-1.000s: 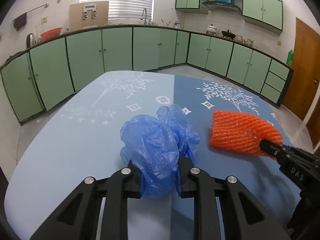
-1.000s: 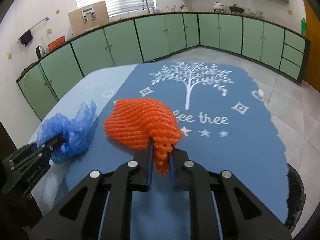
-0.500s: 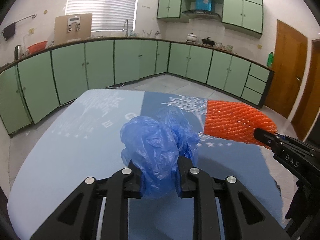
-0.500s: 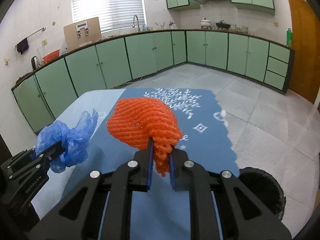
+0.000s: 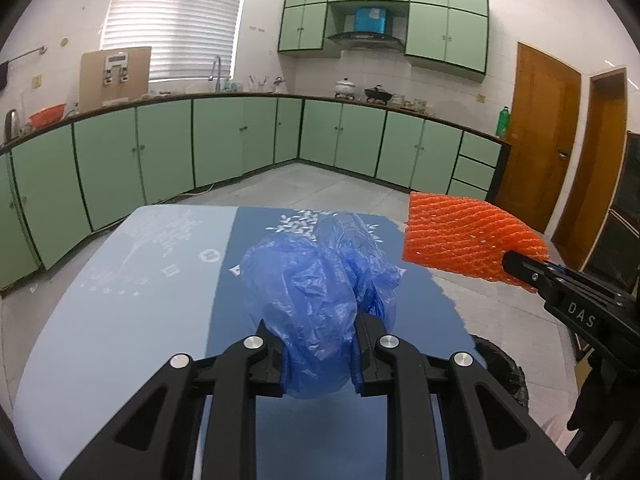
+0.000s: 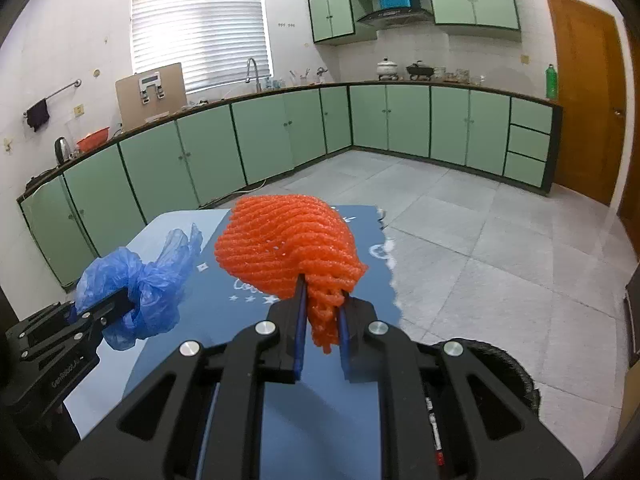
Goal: Collect trash
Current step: 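Lift and carry the blue bag and orange net over the black bin with both tools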
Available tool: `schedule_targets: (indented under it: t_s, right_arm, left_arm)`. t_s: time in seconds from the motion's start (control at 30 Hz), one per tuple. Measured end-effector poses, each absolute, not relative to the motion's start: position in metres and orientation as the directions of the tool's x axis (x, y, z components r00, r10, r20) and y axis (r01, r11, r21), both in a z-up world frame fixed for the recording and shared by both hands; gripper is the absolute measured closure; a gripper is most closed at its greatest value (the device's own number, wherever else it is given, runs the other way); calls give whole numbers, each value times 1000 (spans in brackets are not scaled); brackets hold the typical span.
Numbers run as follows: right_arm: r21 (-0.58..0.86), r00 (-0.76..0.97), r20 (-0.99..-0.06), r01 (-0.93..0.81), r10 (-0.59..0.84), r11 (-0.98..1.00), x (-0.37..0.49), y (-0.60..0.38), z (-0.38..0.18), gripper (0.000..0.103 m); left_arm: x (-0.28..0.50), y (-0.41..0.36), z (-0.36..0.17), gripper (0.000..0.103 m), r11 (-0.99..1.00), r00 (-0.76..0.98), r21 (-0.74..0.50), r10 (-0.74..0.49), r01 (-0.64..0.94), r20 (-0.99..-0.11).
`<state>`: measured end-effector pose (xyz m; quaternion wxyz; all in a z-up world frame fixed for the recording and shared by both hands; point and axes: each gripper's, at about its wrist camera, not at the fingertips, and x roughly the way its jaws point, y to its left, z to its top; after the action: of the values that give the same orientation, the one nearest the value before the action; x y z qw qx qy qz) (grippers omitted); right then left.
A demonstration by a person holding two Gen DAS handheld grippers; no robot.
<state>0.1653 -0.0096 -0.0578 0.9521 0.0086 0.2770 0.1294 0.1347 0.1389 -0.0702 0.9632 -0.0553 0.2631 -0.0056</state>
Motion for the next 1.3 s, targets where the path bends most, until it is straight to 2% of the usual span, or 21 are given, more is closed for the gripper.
schedule_targets:
  t_s: [0.43, 0.9, 1.3]
  right_arm:
    - [48, 849, -512, -122, 129, 991, 142, -85, -54, 90]
    - [18, 834, -549, 66, -46, 998, 119, -181, -87, 90]
    - [3, 806, -580, 148, -119, 989, 126, -223, -120, 90]
  left_arm:
    - [143, 69, -62, 81, 984, 850, -130, -170, 121, -498]
    - [160, -35, -78, 81, 945, 794, -109, -318, 308, -517]
    - [183, -102, -103, 81, 913, 751, -120, -392, 391, -531]
